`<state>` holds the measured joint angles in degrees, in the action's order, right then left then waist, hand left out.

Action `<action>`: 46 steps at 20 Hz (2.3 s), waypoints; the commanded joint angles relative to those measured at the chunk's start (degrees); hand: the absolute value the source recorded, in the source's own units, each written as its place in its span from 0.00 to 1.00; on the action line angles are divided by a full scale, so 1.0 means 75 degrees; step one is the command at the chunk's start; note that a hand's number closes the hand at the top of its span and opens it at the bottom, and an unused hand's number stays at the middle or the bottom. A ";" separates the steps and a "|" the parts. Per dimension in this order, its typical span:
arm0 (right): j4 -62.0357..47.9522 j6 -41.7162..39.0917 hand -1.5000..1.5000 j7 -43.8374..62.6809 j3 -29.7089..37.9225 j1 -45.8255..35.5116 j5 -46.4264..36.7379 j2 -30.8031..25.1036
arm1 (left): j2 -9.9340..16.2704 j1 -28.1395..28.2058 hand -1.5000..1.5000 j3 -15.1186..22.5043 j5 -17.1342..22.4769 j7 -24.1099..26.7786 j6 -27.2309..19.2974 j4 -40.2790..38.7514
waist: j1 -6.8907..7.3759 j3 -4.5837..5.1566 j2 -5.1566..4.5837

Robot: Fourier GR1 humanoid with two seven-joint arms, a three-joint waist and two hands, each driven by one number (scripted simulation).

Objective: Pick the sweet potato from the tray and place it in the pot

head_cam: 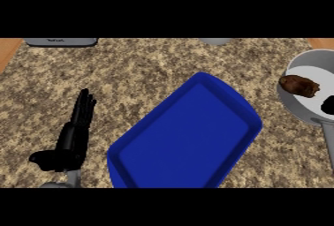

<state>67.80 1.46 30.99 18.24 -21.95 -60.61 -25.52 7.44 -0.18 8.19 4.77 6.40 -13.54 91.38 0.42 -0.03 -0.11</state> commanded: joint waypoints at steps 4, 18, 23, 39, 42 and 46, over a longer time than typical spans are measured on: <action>-0.1616 0.0218 0.00 -0.0745 0.0687 0.0053 0.0854 0.0050 | -0.0265 -0.0281 0.50 -0.0061 -0.0112 0.0230 -0.0057 -0.0517 | -0.0030 -0.0001 -0.0011; -0.0630 0.1976 0.00 -0.3759 0.3347 -0.0300 0.4785 0.0473 | -0.0181 -0.0276 0.50 -0.0044 -0.0188 -0.0079 -0.0031 -0.0163 | -0.0102 -0.0008 0.0016; -0.0762 0.1826 0.00 -0.4193 0.3676 0.0268 0.5594 0.0136 | -0.0117 -0.0424 0.50 -0.0305 -0.0064 -0.0215 0.0170 -0.0164 | -0.0072 0.0001 0.0015; -0.1657 0.0684 0.00 -0.6154 0.4770 0.2139 0.7725 -0.1249 | -0.0187 0.0105 0.50 -0.0545 -0.0108 0.0202 0.0559 -0.0131 | -0.0077 0.0005 0.0021; -0.2444 0.0693 0.00 -0.6596 0.4960 0.2002 0.8051 -0.1664 | -0.0252 0.0152 0.50 -0.0455 -0.0202 -0.0035 0.0527 0.0148 | -0.0056 0.0002 0.0018; -0.3438 0.0773 0.00 -0.6923 0.5480 0.1821 0.8379 -0.2300 | -0.0763 -0.0119 0.50 -0.0134 -0.0623 0.0406 0.0140 -0.0558 | -0.0061 -0.0006 -0.0001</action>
<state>49.03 7.54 -19.37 56.34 -7.20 -0.08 -37.54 4.60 -0.01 4.97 2.53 8.05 -10.47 89.64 -0.06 -0.04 -0.01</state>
